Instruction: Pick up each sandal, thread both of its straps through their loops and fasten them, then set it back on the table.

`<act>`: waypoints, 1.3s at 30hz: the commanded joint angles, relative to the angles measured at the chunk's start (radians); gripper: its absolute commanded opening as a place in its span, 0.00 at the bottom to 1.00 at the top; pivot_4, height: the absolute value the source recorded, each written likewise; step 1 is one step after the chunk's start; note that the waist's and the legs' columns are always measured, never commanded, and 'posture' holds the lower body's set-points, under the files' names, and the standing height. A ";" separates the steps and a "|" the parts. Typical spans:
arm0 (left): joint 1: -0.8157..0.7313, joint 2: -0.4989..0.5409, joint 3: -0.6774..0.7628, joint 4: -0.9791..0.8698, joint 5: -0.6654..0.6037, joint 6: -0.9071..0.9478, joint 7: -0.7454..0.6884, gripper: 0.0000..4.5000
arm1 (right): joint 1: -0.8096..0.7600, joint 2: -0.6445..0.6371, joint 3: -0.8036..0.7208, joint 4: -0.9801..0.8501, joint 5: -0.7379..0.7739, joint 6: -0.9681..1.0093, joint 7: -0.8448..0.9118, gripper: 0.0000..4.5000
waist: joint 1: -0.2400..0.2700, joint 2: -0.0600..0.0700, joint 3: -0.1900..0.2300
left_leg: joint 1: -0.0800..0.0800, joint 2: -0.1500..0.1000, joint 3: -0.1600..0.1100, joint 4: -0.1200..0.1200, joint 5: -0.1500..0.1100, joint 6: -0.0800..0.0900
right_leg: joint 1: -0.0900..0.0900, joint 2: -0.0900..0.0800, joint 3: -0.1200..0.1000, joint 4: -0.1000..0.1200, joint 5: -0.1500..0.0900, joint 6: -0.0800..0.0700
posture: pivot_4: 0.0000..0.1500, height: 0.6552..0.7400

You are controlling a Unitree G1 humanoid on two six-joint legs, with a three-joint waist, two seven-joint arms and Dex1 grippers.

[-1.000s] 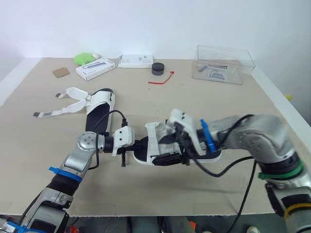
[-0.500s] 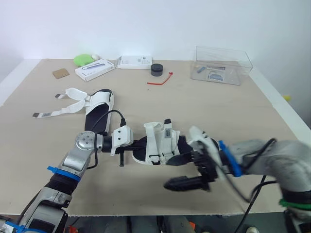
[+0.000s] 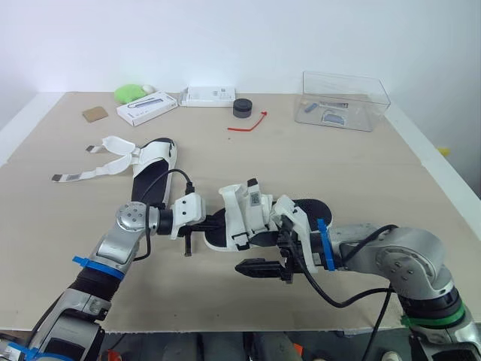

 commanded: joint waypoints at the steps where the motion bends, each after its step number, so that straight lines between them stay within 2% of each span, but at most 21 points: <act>1: -0.008 0.003 -0.001 0.020 0.018 -0.005 0.003 0.00 | -0.029 0.020 -0.014 0.011 -0.013 0.009 -0.026 0.99 | 0.000 0.000 0.000 | 0.000 0.000 0.000 0.000 0.000 0.000 | 0.000 0.000 0.000 0.000 0.000 0.000 | 1.00 1.00; 6: -0.008 0.002 -0.001 0.025 0.018 -0.010 0.005 0.00 | -0.045 0.059 -0.040 0.036 0.000 0.070 -0.066 0.99 | 0.000 0.000 0.000 | 0.000 0.000 -0.001 0.000 0.000 0.000 | 0.000 0.000 0.000 0.000 0.000 -0.001 | 1.00 1.00; 10: -0.006 -0.008 -0.007 0.025 0.020 -0.012 0.009 0.00 | -0.064 0.096 -0.075 0.082 0.013 0.155 -0.109 0.59 | 0.000 0.000 0.000 | 0.000 0.000 -0.001 0.000 0.001 0.000 | 0.000 0.000 0.000 0.000 0.001 -0.001 | 1.00 1.00; 11: -0.007 -0.011 -0.007 0.026 0.020 -0.011 0.012 0.00 | -0.068 0.104 -0.085 0.091 0.019 0.171 -0.115 0.54 | 0.000 0.000 0.000 | 0.000 0.000 -0.001 0.000 0.001 0.000 | 0.000 0.000 0.000 0.000 0.001 -0.001 | 1.00 1.00; 12: -0.009 -0.013 -0.007 0.026 0.020 -0.012 0.013 0.00 | -0.071 0.115 -0.097 0.098 0.024 0.186 -0.122 0.38 | 0.000 0.000 0.000 | -0.001 0.000 -0.001 0.000 0.001 0.000 | 0.000 0.000 0.000 0.000 0.001 -0.001 | 1.00 1.00; 13: -0.008 -0.014 -0.006 0.025 0.020 -0.012 0.014 0.00 | -0.073 0.125 -0.108 0.102 0.029 0.202 -0.128 0.28 | 0.000 0.000 0.000 | -0.001 0.000 -0.001 0.000 0.001 0.000 | 0.000 -0.001 0.000 0.000 0.001 -0.001 | 1.00 1.00; 16: -0.005 -0.014 -0.006 0.022 0.020 -0.013 0.013 0.00 | -0.075 0.152 -0.134 0.109 0.031 0.246 -0.143 0.07 | 0.000 0.000 0.000 | -0.001 -0.001 -0.001 0.000 0.000 0.000 | 0.000 -0.001 -0.001 0.000 0.000 -0.001 | 1.00 1.00; 17: -0.004 -0.014 -0.006 0.021 0.020 -0.013 0.013 0.00 | -0.075 0.158 -0.141 0.110 0.030 0.260 -0.146 0.03 | 0.000 0.000 0.000 | -0.002 -0.001 -0.001 0.000 0.000 0.000 | 0.000 -0.001 -0.001 0.000 0.000 -0.001 | 1.00 1.00; 21: 0.002 -0.013 -0.006 0.015 0.019 -0.011 0.014 0.00 | -0.066 0.158 -0.157 0.097 0.037 0.309 -0.139 0.03 | 0.000 0.000 0.000 | -0.002 -0.001 -0.001 0.000 0.000 0.000 | 0.000 -0.002 -0.001 0.000 0.000 0.000 | 1.00 1.00; 28: 0.014 -0.010 -0.008 0.006 0.018 -0.008 0.014 0.00 | -0.010 0.035 -0.133 0.035 0.141 0.319 -0.083 0.03 | 0.000 0.000 0.000 | -0.002 -0.002 -0.002 0.000 0.000 0.000 | 0.000 -0.002 -0.001 0.000 -0.001 0.001 | 1.00 1.00; 39: 0.021 0.001 -0.008 0.005 0.022 -0.006 0.006 0.00 | 0.058 -0.182 -0.152 -0.096 0.394 0.319 0.059 0.03 | 0.000 0.000 0.000 | -0.002 -0.003 -0.003 0.000 0.000 0.000 | 0.000 -0.003 -0.001 0.000 -0.001 0.002 | 1.00 1.00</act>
